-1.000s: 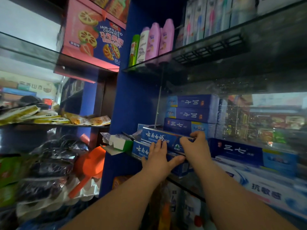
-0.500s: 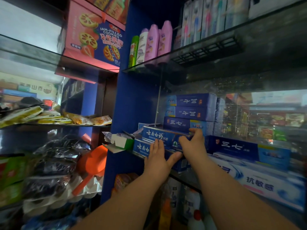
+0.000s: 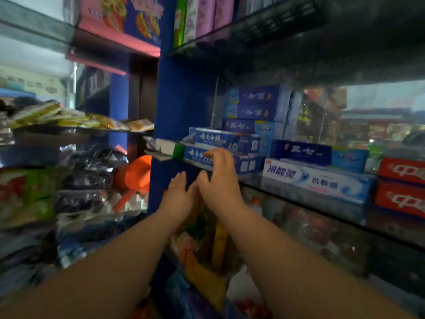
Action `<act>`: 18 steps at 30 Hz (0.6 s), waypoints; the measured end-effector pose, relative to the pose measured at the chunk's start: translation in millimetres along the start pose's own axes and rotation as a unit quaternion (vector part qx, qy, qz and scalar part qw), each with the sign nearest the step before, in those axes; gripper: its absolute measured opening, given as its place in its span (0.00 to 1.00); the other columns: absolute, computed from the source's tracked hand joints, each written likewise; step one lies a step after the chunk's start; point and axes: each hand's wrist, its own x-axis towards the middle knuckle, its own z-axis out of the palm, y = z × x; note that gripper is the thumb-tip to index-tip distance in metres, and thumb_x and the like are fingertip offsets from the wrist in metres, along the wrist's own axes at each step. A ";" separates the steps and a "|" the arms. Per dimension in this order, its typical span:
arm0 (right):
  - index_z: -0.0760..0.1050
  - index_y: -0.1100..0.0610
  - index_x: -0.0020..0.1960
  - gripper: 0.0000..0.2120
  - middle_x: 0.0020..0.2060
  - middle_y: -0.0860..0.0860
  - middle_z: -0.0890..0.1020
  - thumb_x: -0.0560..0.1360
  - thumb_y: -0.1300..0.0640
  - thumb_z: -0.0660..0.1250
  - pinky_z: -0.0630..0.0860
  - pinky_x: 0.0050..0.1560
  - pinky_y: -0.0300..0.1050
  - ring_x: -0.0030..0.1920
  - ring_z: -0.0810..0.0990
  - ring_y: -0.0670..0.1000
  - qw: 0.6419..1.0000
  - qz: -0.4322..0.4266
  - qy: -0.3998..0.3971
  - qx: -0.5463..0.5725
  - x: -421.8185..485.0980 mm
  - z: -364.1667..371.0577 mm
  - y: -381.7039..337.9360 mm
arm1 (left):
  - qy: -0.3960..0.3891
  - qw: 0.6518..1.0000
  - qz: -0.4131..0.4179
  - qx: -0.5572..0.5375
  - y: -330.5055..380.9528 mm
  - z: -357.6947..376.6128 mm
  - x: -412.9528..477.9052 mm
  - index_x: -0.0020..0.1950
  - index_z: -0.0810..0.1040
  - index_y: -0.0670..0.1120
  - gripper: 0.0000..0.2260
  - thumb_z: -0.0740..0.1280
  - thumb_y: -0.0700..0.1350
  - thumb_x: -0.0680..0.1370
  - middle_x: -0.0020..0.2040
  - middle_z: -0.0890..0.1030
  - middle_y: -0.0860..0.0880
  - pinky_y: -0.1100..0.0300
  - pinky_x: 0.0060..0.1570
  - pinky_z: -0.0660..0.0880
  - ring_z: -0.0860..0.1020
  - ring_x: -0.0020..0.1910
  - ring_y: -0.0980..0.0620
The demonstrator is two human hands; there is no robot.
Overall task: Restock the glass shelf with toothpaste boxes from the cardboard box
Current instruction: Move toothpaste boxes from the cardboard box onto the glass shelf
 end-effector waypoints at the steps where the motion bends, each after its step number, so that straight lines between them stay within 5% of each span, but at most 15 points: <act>1: 0.69 0.53 0.64 0.19 0.63 0.49 0.67 0.74 0.59 0.64 0.67 0.68 0.47 0.64 0.68 0.49 1.000 0.006 -0.017 0.004 -14.6 6.4 0.0 | -0.004 1.000 -0.014 0.001 -5.6 -1.9 -10.2 0.78 0.53 0.44 0.27 0.54 0.54 0.82 0.79 0.54 0.45 0.52 0.75 0.52 0.54 0.77 0.47; 4: 0.71 0.56 0.63 0.18 0.61 0.53 0.70 0.73 0.59 0.65 0.66 0.65 0.42 0.62 0.70 0.51 0.998 0.025 -0.060 0.025 -61.0 25.8 2.0 | -0.009 0.999 -0.041 -0.029 -29.1 -4.2 -45.7 0.76 0.59 0.44 0.27 0.55 0.55 0.80 0.75 0.64 0.42 0.48 0.72 0.61 0.63 0.74 0.43; 7: 0.73 0.63 0.61 0.19 0.59 0.60 0.72 0.72 0.57 0.63 0.62 0.62 0.37 0.61 0.72 0.56 0.993 0.049 -0.097 0.050 -112.7 49.2 7.8 | -0.009 0.997 -0.072 -0.021 -63.2 -2.5 -94.1 0.75 0.63 0.43 0.22 0.57 0.50 0.82 0.69 0.72 0.40 0.56 0.64 0.68 0.71 0.68 0.42; 12: 0.72 0.61 0.62 0.20 0.58 0.61 0.73 0.70 0.59 0.65 0.68 0.65 0.51 0.61 0.73 0.59 0.965 0.133 -0.210 0.086 -234.2 102.0 28.0 | -0.027 0.979 -0.201 0.018 -159.1 17.8 -194.8 0.71 0.67 0.44 0.19 0.57 0.50 0.82 0.65 0.75 0.46 0.62 0.52 0.66 0.72 0.64 0.50; 15: 0.70 0.60 0.66 0.23 0.62 0.60 0.73 0.72 0.58 0.67 0.69 0.63 0.45 0.62 0.73 0.57 0.914 0.232 -0.318 0.101 -324.1 135.5 40.3 | -0.064 0.943 -0.326 0.027 -225.6 36.7 -265.8 0.75 0.62 0.45 0.23 0.57 0.51 0.82 0.69 0.72 0.43 0.62 0.57 0.65 0.71 0.67 0.47; 18: 0.63 0.58 0.72 0.28 0.67 0.57 0.71 0.74 0.56 0.67 0.69 0.67 0.54 0.66 0.72 0.56 0.845 0.304 -0.423 0.119 -406.0 164.3 52.1 | -0.095 0.888 -0.449 0.027 -275.6 58.4 -334.4 0.71 0.66 0.43 0.22 0.56 0.54 0.82 0.68 0.72 0.39 0.57 0.60 0.67 0.72 0.66 0.41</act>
